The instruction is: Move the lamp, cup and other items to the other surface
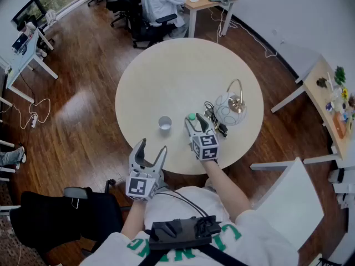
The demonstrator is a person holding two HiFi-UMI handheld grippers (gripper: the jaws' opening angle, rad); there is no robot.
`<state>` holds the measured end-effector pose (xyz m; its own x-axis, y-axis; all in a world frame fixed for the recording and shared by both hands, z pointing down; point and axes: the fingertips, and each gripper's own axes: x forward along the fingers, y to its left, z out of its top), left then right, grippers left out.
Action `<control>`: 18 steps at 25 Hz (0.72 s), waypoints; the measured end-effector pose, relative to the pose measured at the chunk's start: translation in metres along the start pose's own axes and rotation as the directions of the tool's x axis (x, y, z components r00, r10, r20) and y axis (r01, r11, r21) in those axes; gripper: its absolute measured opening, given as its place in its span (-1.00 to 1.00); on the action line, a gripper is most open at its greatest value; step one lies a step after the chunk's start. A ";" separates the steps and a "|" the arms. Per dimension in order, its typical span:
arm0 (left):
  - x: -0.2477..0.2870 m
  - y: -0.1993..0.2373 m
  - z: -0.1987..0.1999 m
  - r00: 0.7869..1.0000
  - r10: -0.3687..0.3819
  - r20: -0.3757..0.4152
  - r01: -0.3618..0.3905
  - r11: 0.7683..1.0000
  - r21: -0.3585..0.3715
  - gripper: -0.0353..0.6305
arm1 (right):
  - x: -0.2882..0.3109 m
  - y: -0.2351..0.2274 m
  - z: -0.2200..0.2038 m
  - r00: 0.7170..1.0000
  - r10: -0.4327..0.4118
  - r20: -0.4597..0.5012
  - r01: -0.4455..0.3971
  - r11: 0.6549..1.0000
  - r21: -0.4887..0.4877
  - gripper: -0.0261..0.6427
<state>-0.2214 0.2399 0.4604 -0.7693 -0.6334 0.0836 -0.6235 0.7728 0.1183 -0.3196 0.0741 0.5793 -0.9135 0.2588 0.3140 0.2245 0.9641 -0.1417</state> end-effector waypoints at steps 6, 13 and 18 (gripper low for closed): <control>0.001 -0.009 0.004 1.000 -0.017 0.006 0.017 1.000 -0.001 0.00 | -0.008 0.004 0.002 1.000 0.023 -0.018 -0.024 0.998 -0.050 -0.47; 0.014 -0.028 -0.010 0.994 -0.109 -0.023 0.110 0.993 0.045 0.00 | -0.070 0.002 0.034 0.998 -0.003 0.057 0.007 0.998 -0.069 -0.48; 0.040 -0.073 -0.018 0.969 -0.243 -0.047 0.246 0.967 0.063 0.00 | -0.137 -0.029 0.052 0.986 -0.114 0.119 0.124 0.989 -0.085 -0.48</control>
<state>-0.2041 0.1575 0.4733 -0.5868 -0.8036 0.0990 -0.8012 0.5940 0.0729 -0.2183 0.0077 0.4913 -0.9669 0.1384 0.2145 0.1371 0.9903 -0.0211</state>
